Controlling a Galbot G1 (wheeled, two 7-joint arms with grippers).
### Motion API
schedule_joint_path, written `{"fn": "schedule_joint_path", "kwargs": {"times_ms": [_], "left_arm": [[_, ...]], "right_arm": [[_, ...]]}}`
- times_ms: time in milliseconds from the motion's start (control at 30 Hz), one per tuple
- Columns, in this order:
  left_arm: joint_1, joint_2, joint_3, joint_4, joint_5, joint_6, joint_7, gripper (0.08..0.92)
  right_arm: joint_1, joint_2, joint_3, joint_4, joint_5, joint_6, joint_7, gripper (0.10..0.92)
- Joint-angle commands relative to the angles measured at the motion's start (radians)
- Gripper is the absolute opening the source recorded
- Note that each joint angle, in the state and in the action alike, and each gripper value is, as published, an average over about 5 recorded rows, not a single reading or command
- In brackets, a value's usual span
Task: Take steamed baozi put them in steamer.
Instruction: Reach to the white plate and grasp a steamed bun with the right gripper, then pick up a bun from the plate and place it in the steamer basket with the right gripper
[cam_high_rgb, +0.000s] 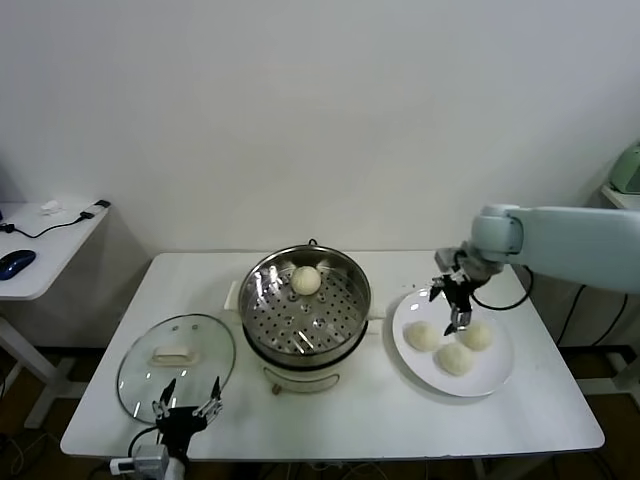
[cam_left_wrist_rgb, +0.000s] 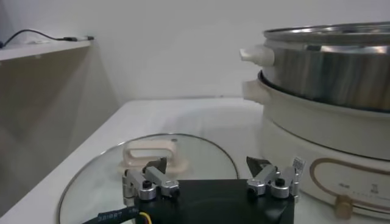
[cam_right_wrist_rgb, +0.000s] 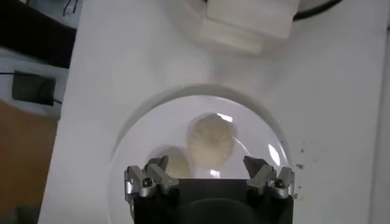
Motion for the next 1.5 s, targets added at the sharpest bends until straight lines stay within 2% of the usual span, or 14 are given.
{"fn": "schedule_joint_path", "kwargs": {"times_ms": [33,500,800,967,1233,1367,1500], "left_arm": [[0.001,0.0,-0.001,0.002,0.0,-0.001,0.001,0.823],[0.008,0.002,-0.003,0.0,-0.002,-0.004,-0.001,0.823],[0.014,0.001,-0.002,-0.014,-0.002,-0.003,-0.003,0.823],[0.021,0.0,-0.003,-0.03,0.0,0.0,-0.003,0.823],[0.027,0.003,-0.001,-0.049,0.0,0.005,-0.003,0.823],[0.027,0.004,0.001,-0.063,-0.002,0.01,-0.002,0.823],[0.026,0.004,0.005,-0.076,-0.002,0.014,-0.001,0.823]], "right_arm": [[-0.202,0.013,0.12,-0.095,-0.04,-0.099,0.056,0.823],[-0.309,0.063,0.243,-0.176,-0.102,-0.108,0.083,0.821],[-0.257,0.048,0.222,-0.136,-0.097,-0.102,0.049,0.681],[-0.148,0.017,0.171,-0.081,-0.084,-0.09,0.018,0.643],[0.277,0.04,-0.028,-0.005,0.062,-0.035,-0.085,0.636],[0.46,0.111,-0.048,0.01,0.206,-0.035,-0.124,0.636],[0.539,0.206,0.005,0.049,0.351,-0.078,-0.103,0.636]]}}
